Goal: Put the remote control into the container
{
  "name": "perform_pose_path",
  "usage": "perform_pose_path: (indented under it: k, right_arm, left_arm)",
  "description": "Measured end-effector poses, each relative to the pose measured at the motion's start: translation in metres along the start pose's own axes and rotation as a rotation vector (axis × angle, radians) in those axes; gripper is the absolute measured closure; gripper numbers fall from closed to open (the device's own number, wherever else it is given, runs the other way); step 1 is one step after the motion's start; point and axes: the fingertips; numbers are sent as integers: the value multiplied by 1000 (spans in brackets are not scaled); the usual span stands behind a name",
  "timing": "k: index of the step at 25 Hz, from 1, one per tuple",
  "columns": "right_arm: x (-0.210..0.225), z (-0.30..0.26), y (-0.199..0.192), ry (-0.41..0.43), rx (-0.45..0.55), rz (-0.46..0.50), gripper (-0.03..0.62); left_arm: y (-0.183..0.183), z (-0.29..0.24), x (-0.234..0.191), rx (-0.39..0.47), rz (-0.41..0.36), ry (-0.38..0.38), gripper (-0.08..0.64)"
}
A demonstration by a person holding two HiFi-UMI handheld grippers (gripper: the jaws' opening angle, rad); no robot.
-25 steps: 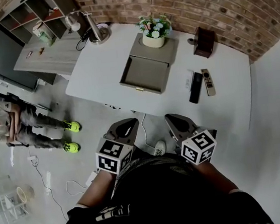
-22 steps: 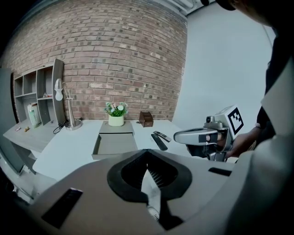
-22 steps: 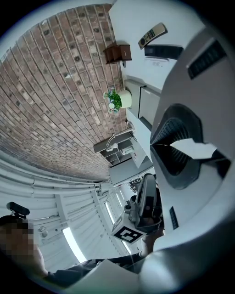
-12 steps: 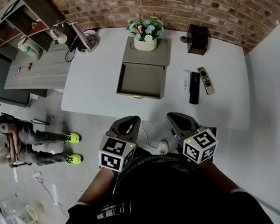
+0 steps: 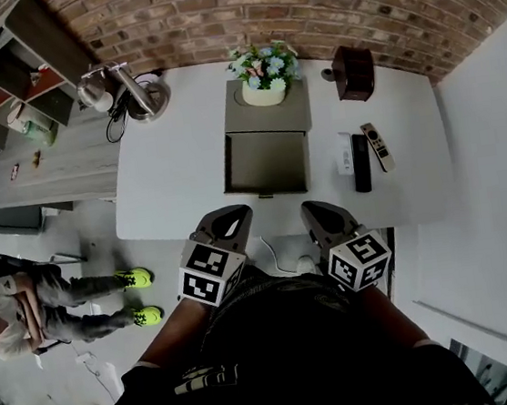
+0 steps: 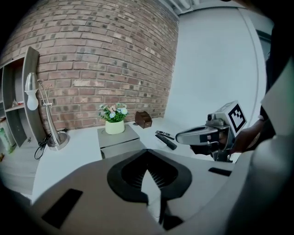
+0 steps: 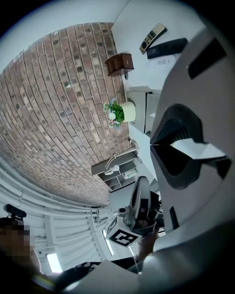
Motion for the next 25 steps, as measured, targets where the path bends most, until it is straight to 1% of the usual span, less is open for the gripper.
perform_pose_path:
  k: [4,8,12,15,20,23,25]
  right_arm:
    - [-4,-23,-7,-85,-17,17,583]
    - [-4,-35,-9,-194,-14,16,583]
    - [7,-37,-10,-322,-10,35,583]
    - [24,-31,-9,-413,-18,63,583]
    - [62,-17,-10,-525,-51,92,582]
    - [93,-13,-17,-566,-90,122,581]
    - [117,-12,-28,-587,-129,139,581]
  left_arm:
    - [0,0,-31,-28,-51,-50,555]
    - [-5,1,-49,-68,-127,-136,554]
    - [-11,-1,-58,-97,-155,-228,555]
    - [-15,-5,-61,-113,-169,-269,555]
    - [-20,-17,-58,-130,-175,-301,555]
    - [-23,-26,-60,-149,-185,-288,555]
    - [-25,-32,-62,-156,-176,-268,555]
Point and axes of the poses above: the fingertips, and each gripper's own axes: z backward along the fingers, x to its right, y out of its top, and after that the axes turned 13 degrees about x, right-handed
